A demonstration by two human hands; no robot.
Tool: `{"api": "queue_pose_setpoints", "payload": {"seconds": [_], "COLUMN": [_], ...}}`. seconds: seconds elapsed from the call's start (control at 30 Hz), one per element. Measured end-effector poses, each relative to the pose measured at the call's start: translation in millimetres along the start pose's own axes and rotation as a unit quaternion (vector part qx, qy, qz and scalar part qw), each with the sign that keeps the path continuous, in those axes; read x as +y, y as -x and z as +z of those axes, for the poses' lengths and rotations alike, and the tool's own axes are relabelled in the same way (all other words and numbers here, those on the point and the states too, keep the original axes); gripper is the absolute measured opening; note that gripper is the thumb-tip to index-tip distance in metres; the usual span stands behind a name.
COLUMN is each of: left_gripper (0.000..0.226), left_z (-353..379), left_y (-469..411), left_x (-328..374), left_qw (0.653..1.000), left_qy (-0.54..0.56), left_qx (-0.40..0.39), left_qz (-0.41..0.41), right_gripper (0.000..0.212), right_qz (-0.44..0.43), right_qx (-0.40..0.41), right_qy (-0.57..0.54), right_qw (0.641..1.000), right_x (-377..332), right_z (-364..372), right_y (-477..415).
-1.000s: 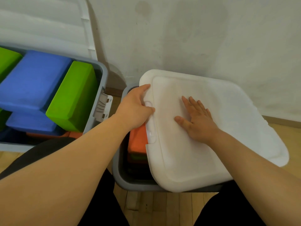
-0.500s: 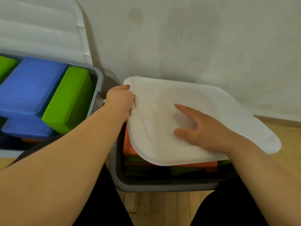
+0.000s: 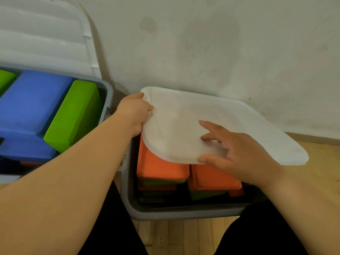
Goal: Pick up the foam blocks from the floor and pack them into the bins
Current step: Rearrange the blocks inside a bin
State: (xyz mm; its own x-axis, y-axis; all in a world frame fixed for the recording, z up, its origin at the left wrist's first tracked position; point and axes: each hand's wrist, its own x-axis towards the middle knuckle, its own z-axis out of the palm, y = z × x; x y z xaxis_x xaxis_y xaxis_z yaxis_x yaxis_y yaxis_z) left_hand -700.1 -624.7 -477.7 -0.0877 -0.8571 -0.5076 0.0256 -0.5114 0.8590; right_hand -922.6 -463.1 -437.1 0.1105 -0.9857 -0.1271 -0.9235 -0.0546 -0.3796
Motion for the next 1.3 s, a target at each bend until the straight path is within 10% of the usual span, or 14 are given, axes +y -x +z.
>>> {"api": "queue_pose_setpoints", "payload": {"seconds": [0.17, 0.37, 0.5, 0.63, 0.9, 1.1, 1.3], "left_gripper": [0.052, 0.048, 0.035, 0.072, 0.121, 0.118, 0.110], "left_z": [10.1, 3.2, 7.1, 9.3, 8.9, 26.6, 40.9], "left_y": [23.1, 29.1, 22.5, 3.3, -19.5, -1.4, 7.2], "left_x": [-7.9, 1.1, 2.7, 6.7, -24.9, -38.9, -64.5], "left_qw": [0.976, 0.909, 0.909, 0.938, 0.901, 0.808, 0.690], "left_qy": [-0.154, -0.308, -0.291, -0.219, -0.409, -0.543, -0.694], "left_qx": [-0.130, -0.167, -0.093, 0.014, 0.012, 0.000, -0.158], "left_qz": [0.087, 0.228, 0.284, 0.268, 0.143, 0.227, 0.133], "right_gripper": [0.050, 0.044, 0.047, 0.076, 0.100, 0.122, 0.130], "right_qz": [-0.018, -0.009, -0.003, 0.134, 0.259, 0.338, 0.352], "right_qx": [0.270, 0.320, 0.263, 0.151, 0.017, 0.031, 0.028], "right_qy": [0.027, 0.040, 0.036, 0.188, 0.003, -0.128, -0.209], "right_qw": [0.962, 0.946, 0.964, 0.961, 0.966, 0.932, 0.912], "right_x": [17.7, 17.8, 27.0, 52.0, 65.7, 82.0, 93.2], "right_z": [16.9, 0.4, -11.3, 2.0, 63.0, 84.5, 78.4], "right_y": [-31.6, -72.6, -65.5, -60.7, -49.5, -35.2, -30.9]}}
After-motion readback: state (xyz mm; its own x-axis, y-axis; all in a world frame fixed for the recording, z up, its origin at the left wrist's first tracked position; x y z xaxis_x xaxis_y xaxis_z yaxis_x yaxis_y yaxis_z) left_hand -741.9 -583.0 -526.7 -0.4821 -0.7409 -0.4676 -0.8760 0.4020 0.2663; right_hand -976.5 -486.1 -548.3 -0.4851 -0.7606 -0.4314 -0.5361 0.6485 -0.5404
